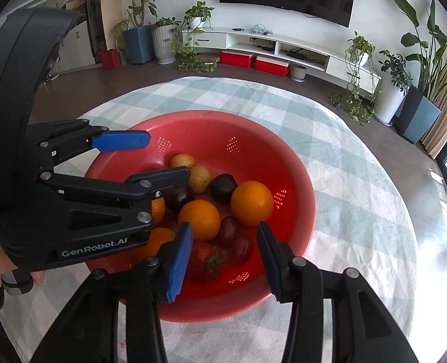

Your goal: Organize fruits

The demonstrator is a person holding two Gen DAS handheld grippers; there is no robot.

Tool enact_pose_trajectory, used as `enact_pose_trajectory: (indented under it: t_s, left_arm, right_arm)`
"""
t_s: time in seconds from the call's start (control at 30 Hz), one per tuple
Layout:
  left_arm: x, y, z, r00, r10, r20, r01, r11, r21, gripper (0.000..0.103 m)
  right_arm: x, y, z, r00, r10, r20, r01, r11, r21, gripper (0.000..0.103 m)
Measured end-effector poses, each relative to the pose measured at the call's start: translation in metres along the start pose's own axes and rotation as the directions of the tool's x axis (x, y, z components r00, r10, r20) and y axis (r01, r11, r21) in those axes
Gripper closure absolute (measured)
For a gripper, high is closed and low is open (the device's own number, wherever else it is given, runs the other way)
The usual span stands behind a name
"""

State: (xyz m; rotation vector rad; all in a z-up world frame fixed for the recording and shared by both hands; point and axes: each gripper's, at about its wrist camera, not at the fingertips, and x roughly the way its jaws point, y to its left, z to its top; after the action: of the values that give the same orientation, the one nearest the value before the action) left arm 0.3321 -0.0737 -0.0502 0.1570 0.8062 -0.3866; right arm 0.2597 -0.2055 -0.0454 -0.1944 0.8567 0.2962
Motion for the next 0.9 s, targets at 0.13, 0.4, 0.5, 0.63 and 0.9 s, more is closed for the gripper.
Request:
enact_pose_trajectory:
  t_s: [0.13,0.4,0.5,0.63,0.9]
  left_arm:
    - [-0.024,0.0,-0.002,0.999,0.023,0.038,-0.022,1.0,-0.013,0.03]
    - [-0.115,-0.012,-0.035,0.974,0.104,0.201,-0.099,0.994,-0.034,0.009]
    - [-0.16,-0.025,-0.058,0.944,0.158,0.291,-0.155,0.987,-0.033,0.0]
    - [-0.213,-0.039,-0.084,0.904,0.231,0.359,-0.221,0.973,-0.069,0.0]
    - [-0.281,-0.048,-0.124,0.878,0.28,0.389,-0.245,0.96,-0.138,0.0]
  right_arm:
    - [-0.021,0.003,-0.006,0.999,-0.016,0.049,0.015,1.0,0.017,0.046]
    - [-0.086,0.015,-0.038,0.977,-0.067,0.201,0.053,0.996,0.077,0.024]
    - [-0.11,0.022,-0.054,0.962,-0.086,0.26,0.059,0.992,0.112,0.015]
    - [-0.14,0.035,-0.068,0.938,-0.111,0.328,0.066,0.987,0.146,0.003]
    - [-0.192,0.054,-0.085,0.909,-0.17,0.379,0.086,0.97,0.229,0.0]
